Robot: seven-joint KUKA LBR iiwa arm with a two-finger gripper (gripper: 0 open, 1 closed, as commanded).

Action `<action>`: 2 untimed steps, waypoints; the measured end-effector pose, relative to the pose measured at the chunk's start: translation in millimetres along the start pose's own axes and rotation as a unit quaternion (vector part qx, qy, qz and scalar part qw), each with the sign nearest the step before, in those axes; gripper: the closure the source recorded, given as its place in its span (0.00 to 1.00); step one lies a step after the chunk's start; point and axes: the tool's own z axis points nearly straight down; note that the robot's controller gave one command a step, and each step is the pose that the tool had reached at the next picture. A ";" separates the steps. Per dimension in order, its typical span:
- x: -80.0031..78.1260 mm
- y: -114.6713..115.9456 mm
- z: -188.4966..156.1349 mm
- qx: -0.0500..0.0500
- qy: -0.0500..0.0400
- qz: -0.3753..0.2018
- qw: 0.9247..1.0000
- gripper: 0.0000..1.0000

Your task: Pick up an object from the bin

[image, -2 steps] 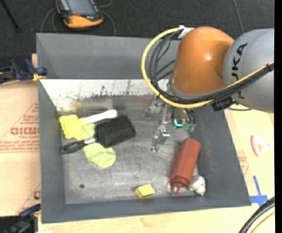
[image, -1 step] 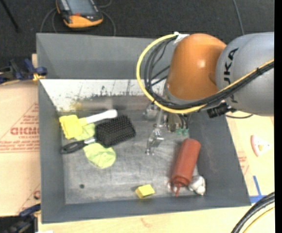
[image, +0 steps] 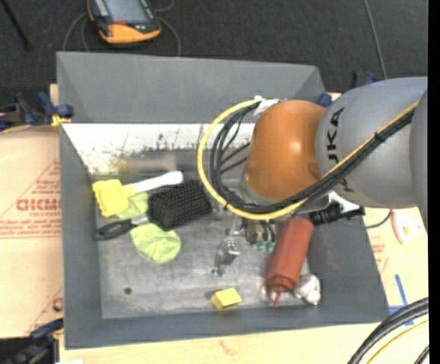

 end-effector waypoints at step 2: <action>-0.3 57.5 38.1 0.000 -0.001 -0.053 0.999 0.00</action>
Offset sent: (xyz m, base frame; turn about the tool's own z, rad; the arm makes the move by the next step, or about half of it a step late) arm 0.0215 0.0610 -0.0571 -0.1554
